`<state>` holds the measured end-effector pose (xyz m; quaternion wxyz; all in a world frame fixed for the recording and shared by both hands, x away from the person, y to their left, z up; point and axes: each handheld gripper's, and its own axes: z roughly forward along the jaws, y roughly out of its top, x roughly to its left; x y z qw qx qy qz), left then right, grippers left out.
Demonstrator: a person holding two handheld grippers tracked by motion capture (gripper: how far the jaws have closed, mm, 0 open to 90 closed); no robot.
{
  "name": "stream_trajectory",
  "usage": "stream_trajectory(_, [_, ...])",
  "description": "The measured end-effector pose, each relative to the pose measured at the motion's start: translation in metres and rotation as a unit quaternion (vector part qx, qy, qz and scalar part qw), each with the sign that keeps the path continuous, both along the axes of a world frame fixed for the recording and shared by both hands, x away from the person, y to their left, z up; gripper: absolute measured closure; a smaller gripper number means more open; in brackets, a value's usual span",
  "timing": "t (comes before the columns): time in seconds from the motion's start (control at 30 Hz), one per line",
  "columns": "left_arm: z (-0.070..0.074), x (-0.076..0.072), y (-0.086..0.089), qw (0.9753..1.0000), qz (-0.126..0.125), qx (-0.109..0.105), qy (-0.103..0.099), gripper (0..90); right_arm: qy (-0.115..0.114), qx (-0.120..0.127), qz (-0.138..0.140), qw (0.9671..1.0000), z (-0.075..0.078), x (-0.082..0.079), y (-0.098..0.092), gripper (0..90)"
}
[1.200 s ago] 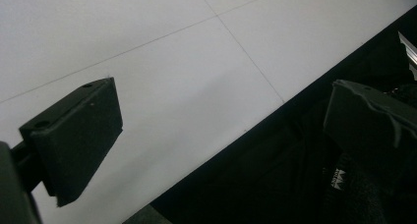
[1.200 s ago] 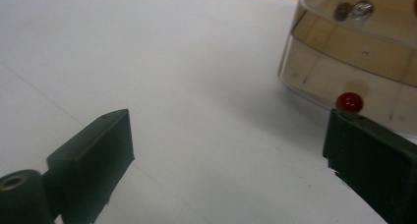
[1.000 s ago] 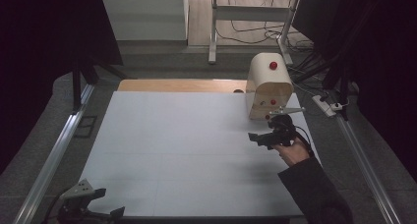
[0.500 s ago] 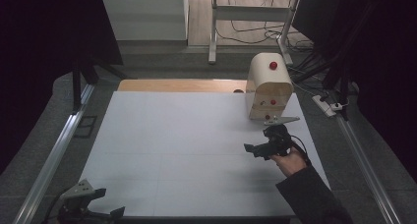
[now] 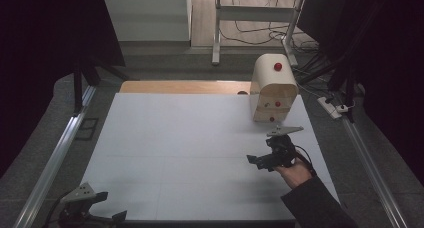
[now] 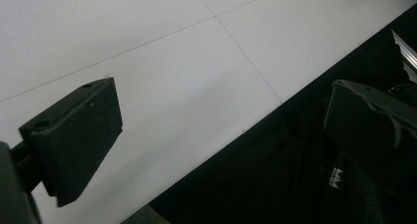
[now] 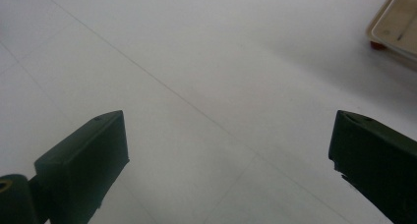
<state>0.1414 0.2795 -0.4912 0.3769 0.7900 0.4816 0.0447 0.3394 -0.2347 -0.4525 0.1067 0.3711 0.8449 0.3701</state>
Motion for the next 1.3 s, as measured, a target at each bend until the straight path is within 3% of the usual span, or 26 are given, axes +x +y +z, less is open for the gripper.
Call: stream_trajectory(1.3, [0.000,0.000,0.000,1.0000,0.000,0.002,-0.001,1.2,0.001,0.017,0.000,0.9998,0.002,-0.054,-0.025,0.8])
